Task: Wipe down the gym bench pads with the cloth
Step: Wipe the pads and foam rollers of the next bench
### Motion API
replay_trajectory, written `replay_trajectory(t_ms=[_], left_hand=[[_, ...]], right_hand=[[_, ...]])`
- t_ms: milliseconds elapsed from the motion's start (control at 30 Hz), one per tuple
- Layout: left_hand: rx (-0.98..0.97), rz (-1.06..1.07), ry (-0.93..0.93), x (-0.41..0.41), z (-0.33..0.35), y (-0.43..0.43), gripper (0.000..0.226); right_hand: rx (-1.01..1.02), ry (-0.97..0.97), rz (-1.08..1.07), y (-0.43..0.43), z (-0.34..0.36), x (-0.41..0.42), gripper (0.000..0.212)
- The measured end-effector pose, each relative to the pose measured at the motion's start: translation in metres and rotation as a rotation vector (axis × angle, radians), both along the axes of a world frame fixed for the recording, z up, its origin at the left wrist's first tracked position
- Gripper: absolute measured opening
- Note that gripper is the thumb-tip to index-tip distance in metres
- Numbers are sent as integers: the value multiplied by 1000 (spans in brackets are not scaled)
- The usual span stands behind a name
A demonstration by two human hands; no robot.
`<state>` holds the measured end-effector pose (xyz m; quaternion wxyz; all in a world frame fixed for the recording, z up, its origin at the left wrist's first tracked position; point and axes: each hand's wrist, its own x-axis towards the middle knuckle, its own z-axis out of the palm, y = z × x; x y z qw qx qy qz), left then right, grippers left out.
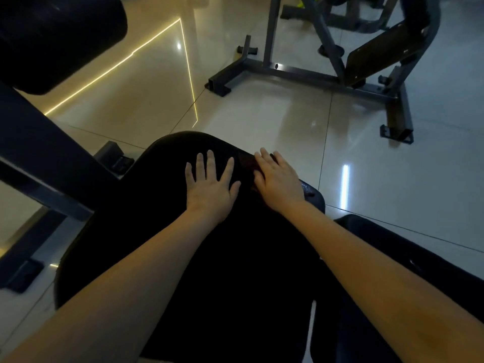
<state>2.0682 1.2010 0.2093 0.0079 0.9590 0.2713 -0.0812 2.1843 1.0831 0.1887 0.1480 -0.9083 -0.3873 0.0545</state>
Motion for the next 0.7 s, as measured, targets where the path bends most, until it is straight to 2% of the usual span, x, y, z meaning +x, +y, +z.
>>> replay_trajectory(t_ms=[133,267,367,600,700], left_hand=[[15,52,26,0,6,-24,59],[-19,-44,-50,-22,-9,-50,64],[-14,-87,-82,-32,-15,-53,68],[-9,-96,-47,-31,-12,-52,71],[-49,-123,15,-27,-5,-47,73]], right_hand=[[68,62,-81,-34,-1,-31,53],[91,70,-107,-102,-11,-89,59],[141,82,-154,-116,-17,-109,63],[116,68,-339,-81,-13,-48,52],[150,154,-411,-68,-8,-12,51]])
